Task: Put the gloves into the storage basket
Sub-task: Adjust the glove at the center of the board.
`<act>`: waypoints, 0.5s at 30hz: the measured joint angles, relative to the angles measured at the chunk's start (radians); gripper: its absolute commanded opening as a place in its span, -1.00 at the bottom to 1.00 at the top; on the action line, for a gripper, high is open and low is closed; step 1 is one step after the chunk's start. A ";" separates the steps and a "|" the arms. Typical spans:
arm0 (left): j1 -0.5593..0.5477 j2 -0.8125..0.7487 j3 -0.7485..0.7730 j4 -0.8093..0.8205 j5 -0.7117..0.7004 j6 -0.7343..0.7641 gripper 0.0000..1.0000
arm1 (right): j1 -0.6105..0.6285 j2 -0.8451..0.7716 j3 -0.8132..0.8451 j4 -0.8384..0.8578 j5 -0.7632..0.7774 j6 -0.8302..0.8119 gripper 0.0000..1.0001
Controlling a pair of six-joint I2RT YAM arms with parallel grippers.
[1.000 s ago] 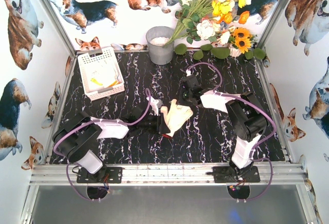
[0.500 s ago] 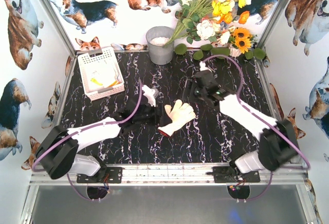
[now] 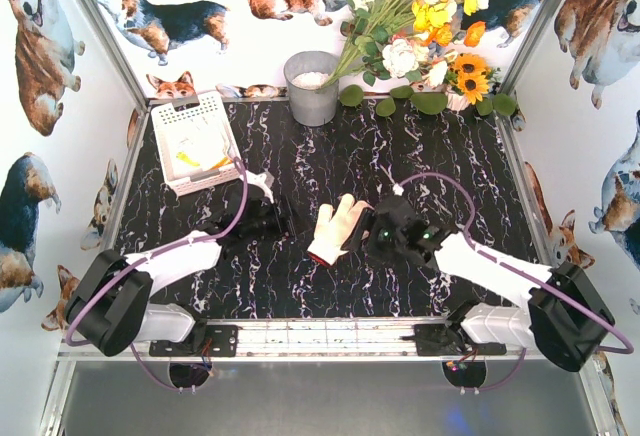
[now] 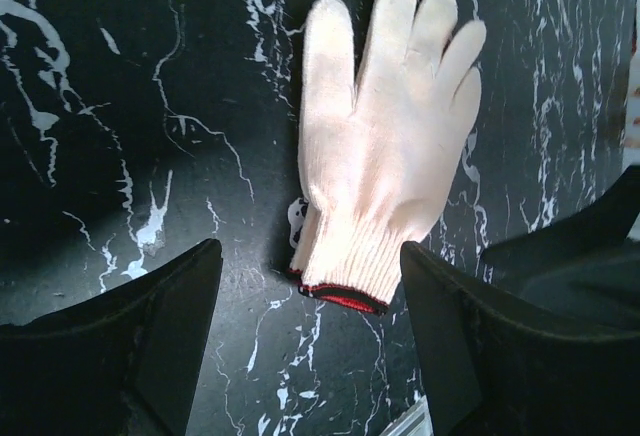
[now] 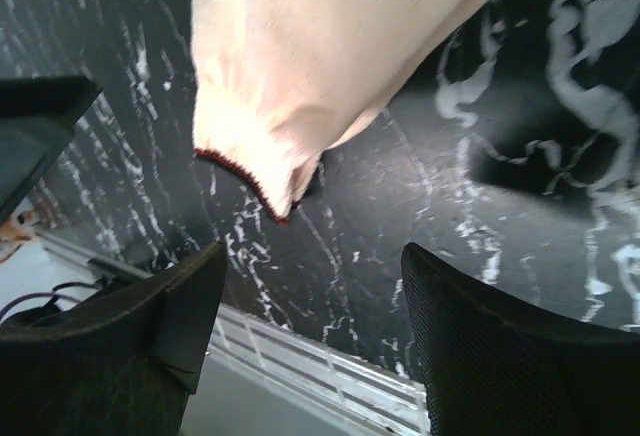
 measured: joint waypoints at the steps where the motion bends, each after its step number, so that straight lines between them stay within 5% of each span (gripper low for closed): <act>1: 0.008 -0.001 -0.009 0.010 0.001 -0.012 0.34 | 0.021 -0.010 -0.015 0.019 0.001 0.028 0.37; 15: 0.039 -0.002 -0.021 0.037 0.035 -0.046 0.36 | 0.110 0.120 -0.090 0.267 0.030 0.202 0.02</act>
